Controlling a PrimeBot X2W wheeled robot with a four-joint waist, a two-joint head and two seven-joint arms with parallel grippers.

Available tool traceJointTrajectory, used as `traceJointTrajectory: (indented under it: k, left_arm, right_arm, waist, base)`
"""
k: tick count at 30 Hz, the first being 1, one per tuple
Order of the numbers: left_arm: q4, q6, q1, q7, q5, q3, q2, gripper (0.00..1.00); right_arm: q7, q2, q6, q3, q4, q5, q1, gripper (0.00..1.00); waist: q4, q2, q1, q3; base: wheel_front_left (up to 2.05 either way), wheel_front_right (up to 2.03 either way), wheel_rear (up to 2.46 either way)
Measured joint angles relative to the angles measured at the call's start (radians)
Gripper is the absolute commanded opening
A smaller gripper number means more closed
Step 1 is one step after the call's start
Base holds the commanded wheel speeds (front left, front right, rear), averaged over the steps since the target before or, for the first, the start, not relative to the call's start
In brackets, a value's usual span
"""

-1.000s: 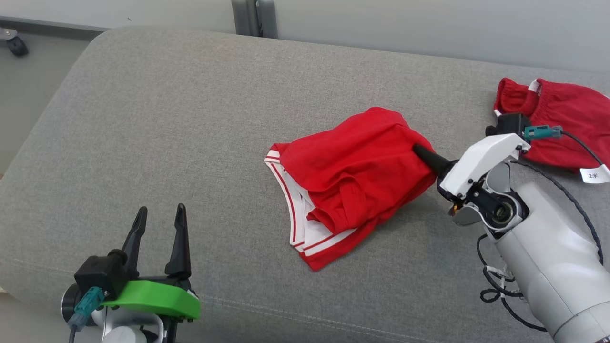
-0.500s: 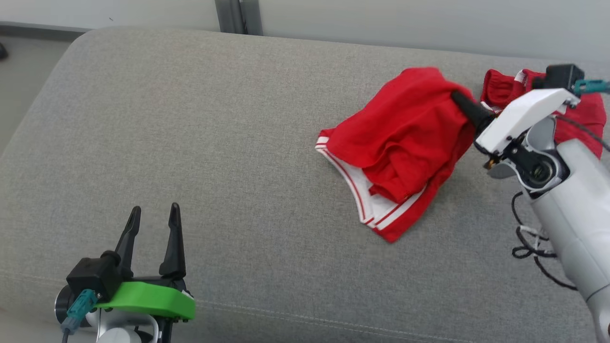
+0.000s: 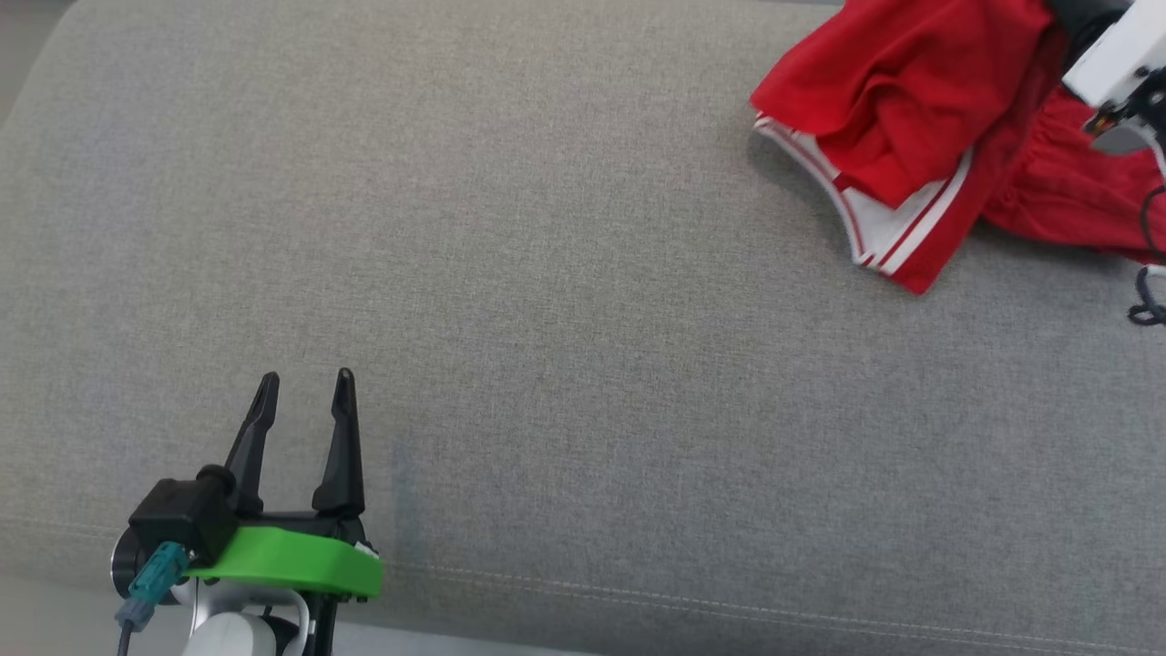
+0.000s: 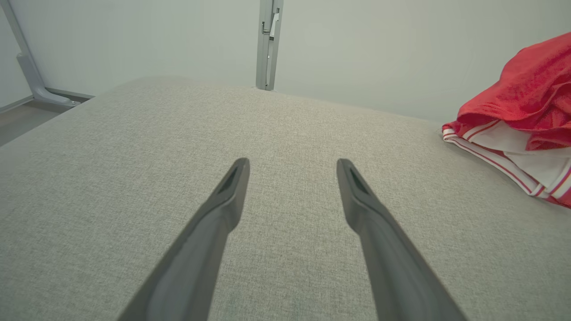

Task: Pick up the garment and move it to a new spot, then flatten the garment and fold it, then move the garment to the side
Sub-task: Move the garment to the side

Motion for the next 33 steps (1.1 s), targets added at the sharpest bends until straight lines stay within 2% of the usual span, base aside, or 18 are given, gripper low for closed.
traceJointTrajectory:
  k: [6,11,19,23,26,27,28,29,33]
  left_arm:
    - [-0.005,-0.001,-0.044,0.000,0.003,-0.005,-0.002,1.00]
    - [0.007,-0.009,-0.067,0.000,0.003,-0.009,-0.004,1.00]
    - [0.028,-0.010,-0.068,0.000,0.003,0.007,-0.006,1.00]
    - [0.036,-0.018,-0.068,0.000,0.011,0.007,-0.007,1.00]
    - [0.048,-0.019,-0.069,0.000,0.015,0.004,-0.007,1.00]
    - [0.053,-0.020,-0.069,0.000,0.015,0.003,-0.007,1.00]
    - [0.058,-0.023,-0.070,0.000,0.015,0.002,-0.007,1.00]
    - [0.062,-0.026,-0.070,0.000,0.015,0.002,-0.007,1.00]
    - [0.070,-0.026,-0.070,0.000,0.016,0.004,-0.007,1.00]
  right_arm:
    - [-0.006,-0.065,0.000,-0.044,0.018,-0.006,-0.050,0.00]
    - [-0.047,-0.087,-0.002,-0.092,0.085,0.017,-0.008,0.00]
    - [-0.140,-0.067,-0.003,-0.154,0.150,0.080,0.129,0.00]
    - [-0.205,-0.070,-0.025,-0.163,0.195,0.067,0.171,0.00]
    - [-0.221,-0.063,-0.028,-0.153,0.226,0.060,0.199,0.00]
    - [-0.228,-0.055,-0.028,-0.150,0.234,0.056,0.207,0.31]
    - [-0.239,-0.047,-0.028,-0.142,0.240,0.050,0.215,0.83]
    - [-0.248,-0.038,-0.027,-0.133,0.244,0.040,0.221,1.00]
    - [-0.292,-0.014,-0.027,-0.108,0.258,0.013,0.238,1.00]
  waist:
    - [-0.005,0.0000,0.0000,0.059]
    - [-0.011,0.0000,0.0000,0.101]
    - [-0.034,0.0000,0.0000,0.094]
    - [-0.050,0.0000,0.0000,0.078]
    - [-0.055,0.0000,0.0000,0.065]
    - [-0.056,0.0000,0.0000,0.060]
    - [-0.057,0.0000,0.0000,0.055]
    - [-0.058,0.0000,0.0000,0.050]
    - [-0.061,0.0000,0.0000,0.025]
  base:
    - [0.00,0.00,0.00]
    - [0.00,0.00,0.00]
    - [0.00,0.00,0.00]
    - [0.00,0.00,0.00]
    - [0.00,0.00,0.00]
    - [0.00,0.00,0.00]
    - [0.00,0.00,0.00]
    - [0.00,0.00,0.00]
    - [0.00,0.00,0.00]
